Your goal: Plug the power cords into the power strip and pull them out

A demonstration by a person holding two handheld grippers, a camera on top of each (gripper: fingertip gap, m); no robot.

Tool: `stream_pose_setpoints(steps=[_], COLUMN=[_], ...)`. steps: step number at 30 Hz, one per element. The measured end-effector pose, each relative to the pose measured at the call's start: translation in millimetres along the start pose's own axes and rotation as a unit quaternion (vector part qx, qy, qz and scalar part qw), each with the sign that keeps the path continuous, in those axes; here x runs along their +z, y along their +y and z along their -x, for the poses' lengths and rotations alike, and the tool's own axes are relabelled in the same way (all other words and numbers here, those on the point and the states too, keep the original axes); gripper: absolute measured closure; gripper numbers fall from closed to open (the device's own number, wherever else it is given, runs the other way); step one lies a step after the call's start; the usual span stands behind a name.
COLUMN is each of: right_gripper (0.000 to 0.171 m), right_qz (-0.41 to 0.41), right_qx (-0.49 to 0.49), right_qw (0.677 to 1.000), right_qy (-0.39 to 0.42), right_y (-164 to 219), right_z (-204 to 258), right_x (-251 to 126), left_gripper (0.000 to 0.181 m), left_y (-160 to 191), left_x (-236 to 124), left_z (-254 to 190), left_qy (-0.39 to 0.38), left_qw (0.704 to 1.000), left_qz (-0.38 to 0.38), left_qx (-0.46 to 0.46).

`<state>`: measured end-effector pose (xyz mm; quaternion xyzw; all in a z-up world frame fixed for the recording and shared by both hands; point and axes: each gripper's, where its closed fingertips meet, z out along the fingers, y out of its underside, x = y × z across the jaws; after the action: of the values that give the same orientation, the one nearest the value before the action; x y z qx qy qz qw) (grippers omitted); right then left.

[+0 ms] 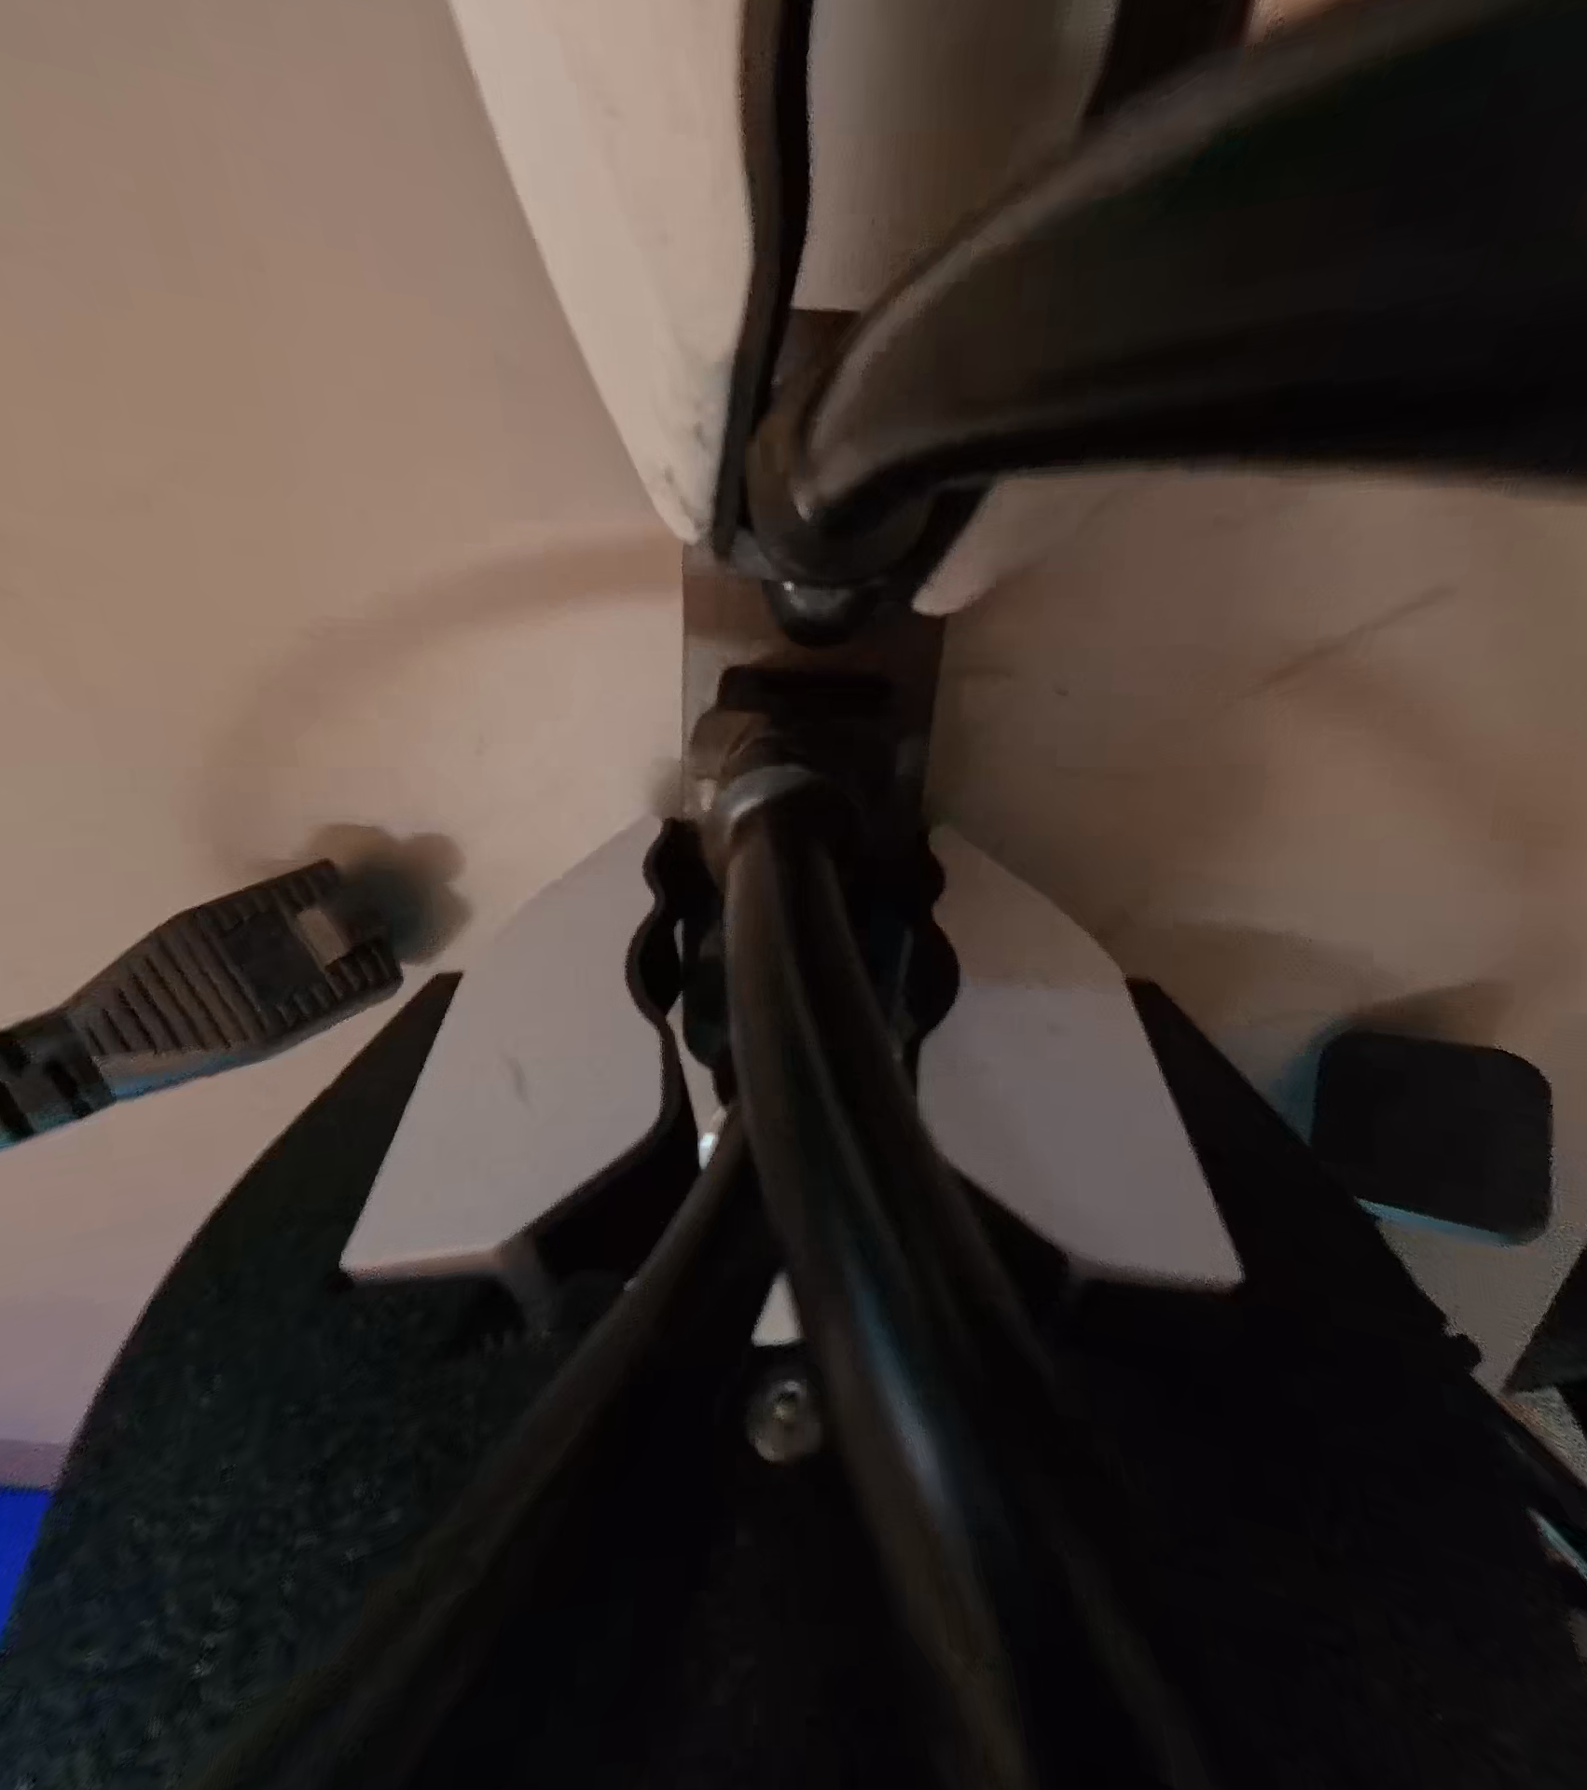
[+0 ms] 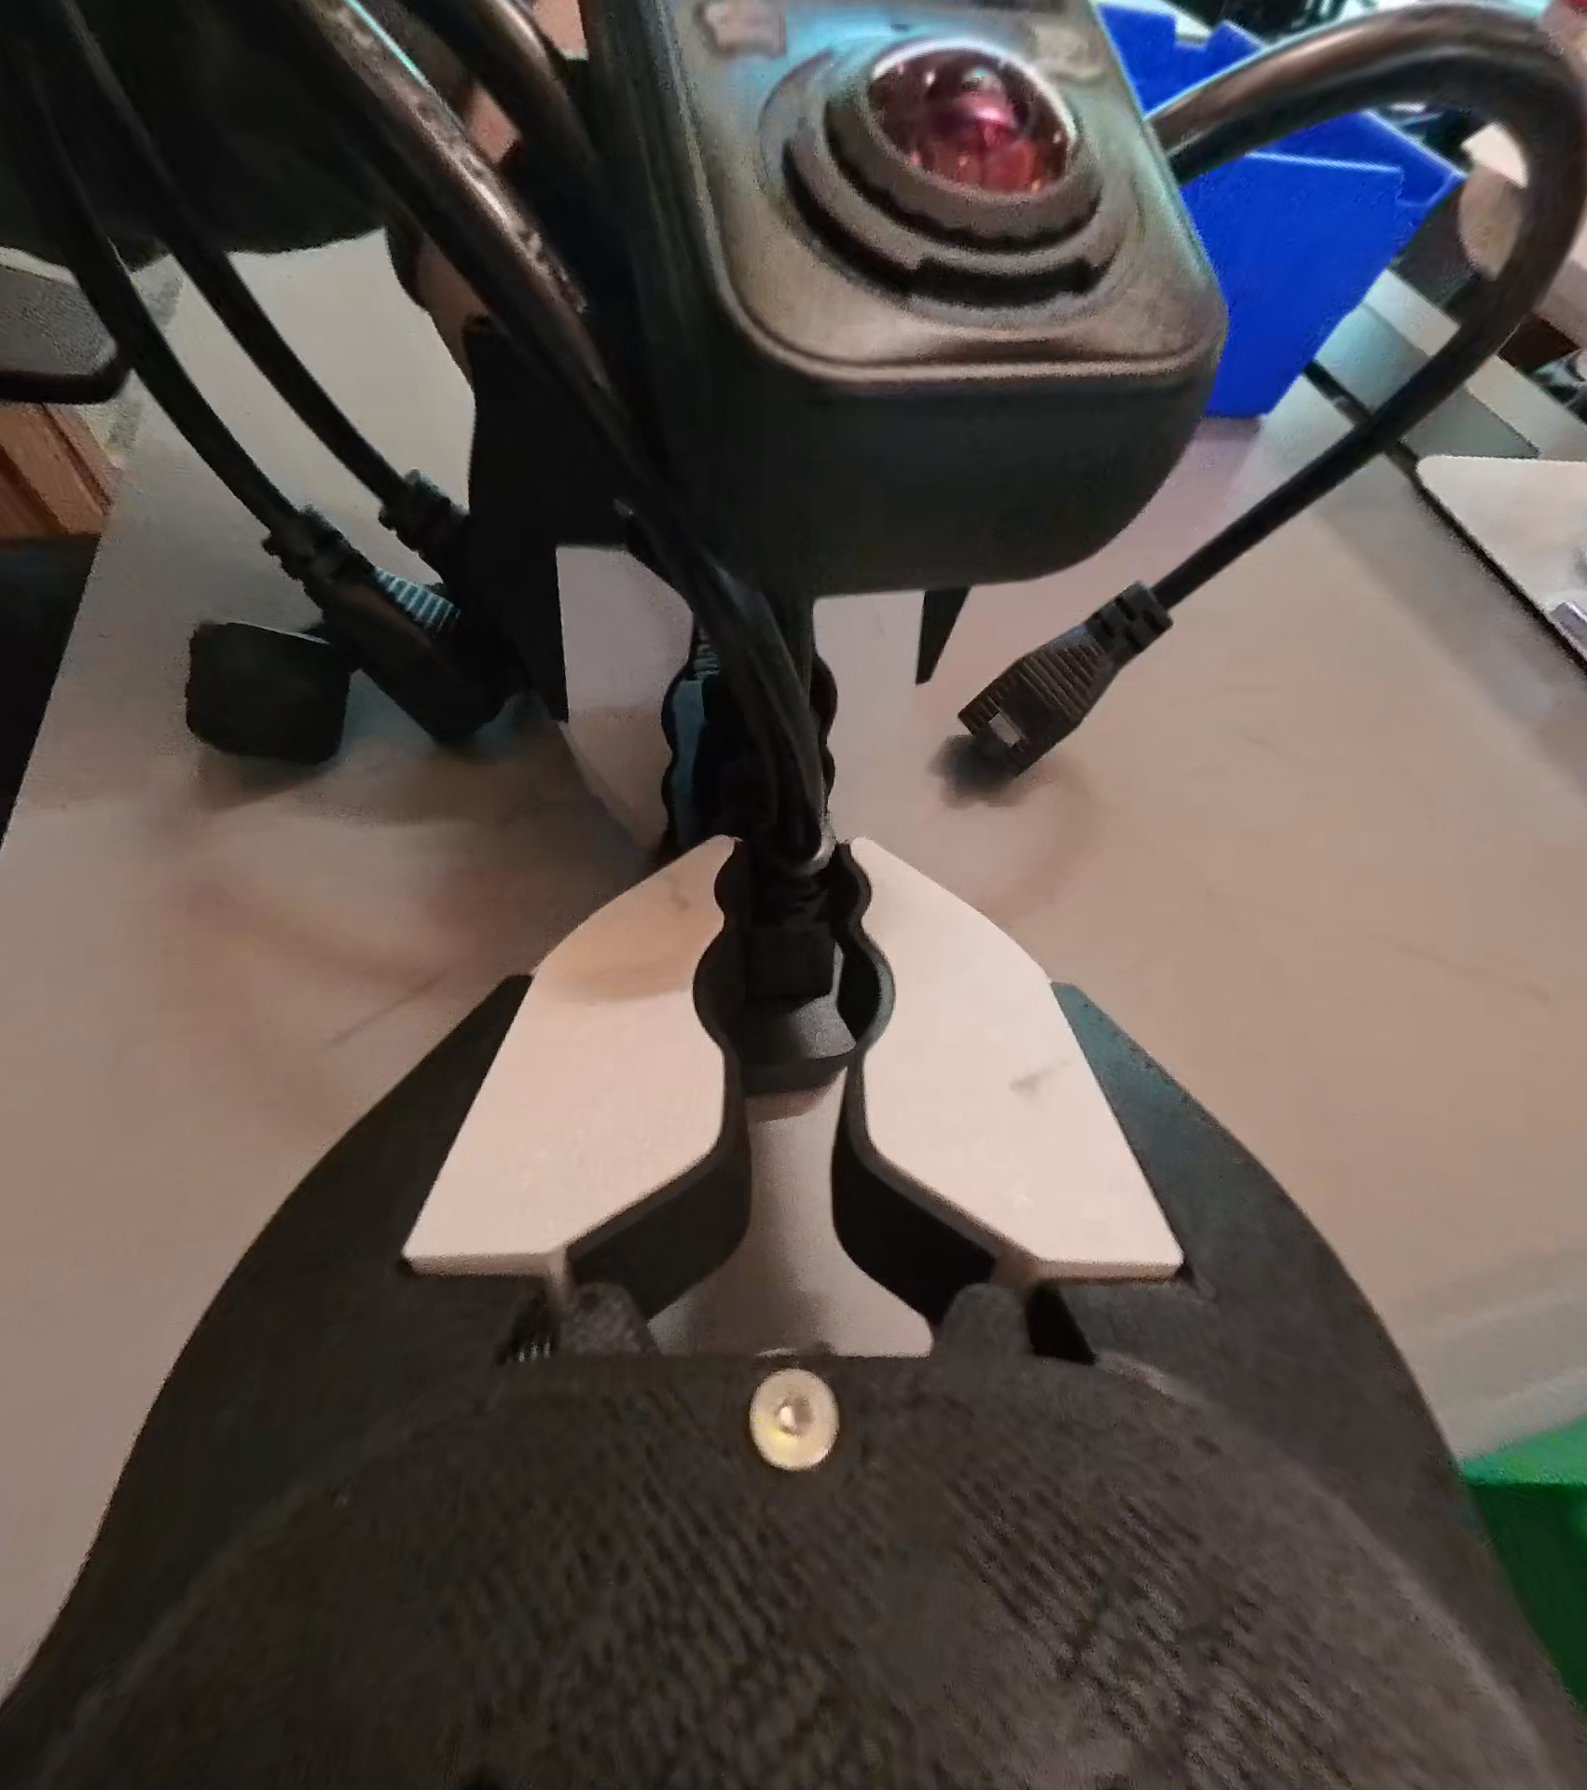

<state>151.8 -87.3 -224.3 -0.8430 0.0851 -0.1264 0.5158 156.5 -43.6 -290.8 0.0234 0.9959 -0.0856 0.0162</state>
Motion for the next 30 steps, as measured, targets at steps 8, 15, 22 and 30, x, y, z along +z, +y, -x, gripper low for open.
stream_pose_setpoints(steps=[8, 15, 22, 30], right_gripper=[0.156, 0.157, 0.157, 0.157], right_qz=[0.010, 0.003, 0.010, -0.004], right_qx=[0.017, 0.022, 0.012, 0.021], right_qw=[1.000, 1.000, 1.000, 0.999], right_qy=[0.014, -0.006, -0.025, -0.034], right_y=[-1, -1, -2, -5], right_z=[-5, -4, -2, -3], right_x=[0, 0, -1, 0], left_gripper=[0.137, 0.137, 0.137, 0.137], left_y=[0, 0, 0, -1], left_x=[1, 1, 2, 2], left_z=[2, 2, 0, 0], left_qy=[0.000, 0.004, 0.008, 0.010], left_qw=[1.000, 1.000, 1.000, 1.000], left_qz=[0.013, 0.018, 0.016, 0.003], left_qx=[-0.016, -0.009, 0.003, -0.002])
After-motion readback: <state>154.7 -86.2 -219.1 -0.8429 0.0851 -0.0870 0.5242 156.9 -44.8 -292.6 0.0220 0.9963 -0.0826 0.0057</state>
